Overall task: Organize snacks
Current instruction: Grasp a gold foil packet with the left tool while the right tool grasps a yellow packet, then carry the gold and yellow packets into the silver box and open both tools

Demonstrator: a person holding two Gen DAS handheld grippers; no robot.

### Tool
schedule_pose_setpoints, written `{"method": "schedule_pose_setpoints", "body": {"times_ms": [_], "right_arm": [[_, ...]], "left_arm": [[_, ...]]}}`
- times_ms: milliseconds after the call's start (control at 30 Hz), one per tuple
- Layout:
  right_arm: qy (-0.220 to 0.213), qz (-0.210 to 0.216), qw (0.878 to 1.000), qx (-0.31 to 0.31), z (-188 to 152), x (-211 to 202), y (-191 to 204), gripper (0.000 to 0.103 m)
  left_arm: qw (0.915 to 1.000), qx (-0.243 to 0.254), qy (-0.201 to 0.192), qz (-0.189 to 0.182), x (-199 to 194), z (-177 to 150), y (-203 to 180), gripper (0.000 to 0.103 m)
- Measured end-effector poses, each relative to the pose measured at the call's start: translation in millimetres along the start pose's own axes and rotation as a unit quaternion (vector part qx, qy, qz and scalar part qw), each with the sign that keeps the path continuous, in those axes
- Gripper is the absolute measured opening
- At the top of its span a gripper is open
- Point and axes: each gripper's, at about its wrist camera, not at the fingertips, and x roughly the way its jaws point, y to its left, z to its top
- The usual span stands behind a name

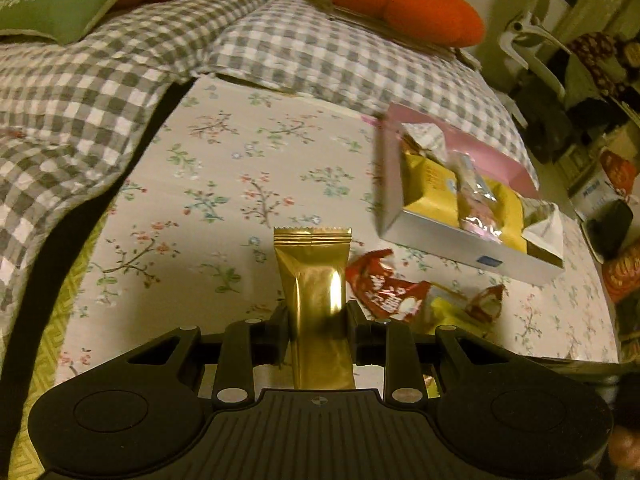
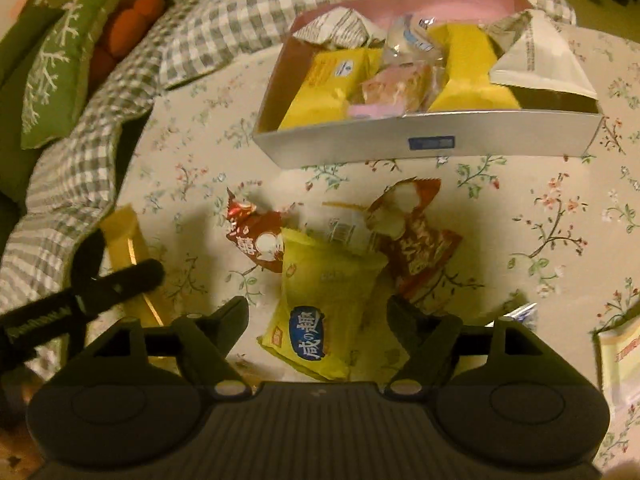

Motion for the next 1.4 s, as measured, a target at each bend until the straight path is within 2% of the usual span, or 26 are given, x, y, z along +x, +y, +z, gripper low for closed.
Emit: {"method": "schedule_pose_setpoints", "body": {"times_ms": [100, 333, 633, 933, 1400], "right_arm": [[0.002, -0.008, 1.0, -0.003, -2, 9, 8, 0.072], [-0.004, -0.046, 0.999, -0.021, -3, 16, 16, 0.042], [-0.025, -0.043, 0.998, -0.044, -2, 2, 24, 0.029], [-0.048, -0.008, 0.998, -0.051, 5, -12, 27, 0.027], [-0.094, 0.025, 0.995, -0.021, 28, -40, -7, 0.027]], "left_arm": [[1.0, -0.002, 0.0, 0.0, 0, 1, 4, 0.026], [1.0, -0.002, -0.002, 0.0, 0, 1, 7, 0.026], [1.0, 0.001, -0.004, 0.0, -1, 1, 4, 0.026], [0.9999, 0.005, -0.012, -0.001, 0, 4, -3, 0.026], [0.9992, 0.015, -0.034, -0.013, 5, 24, -26, 0.026]]}}
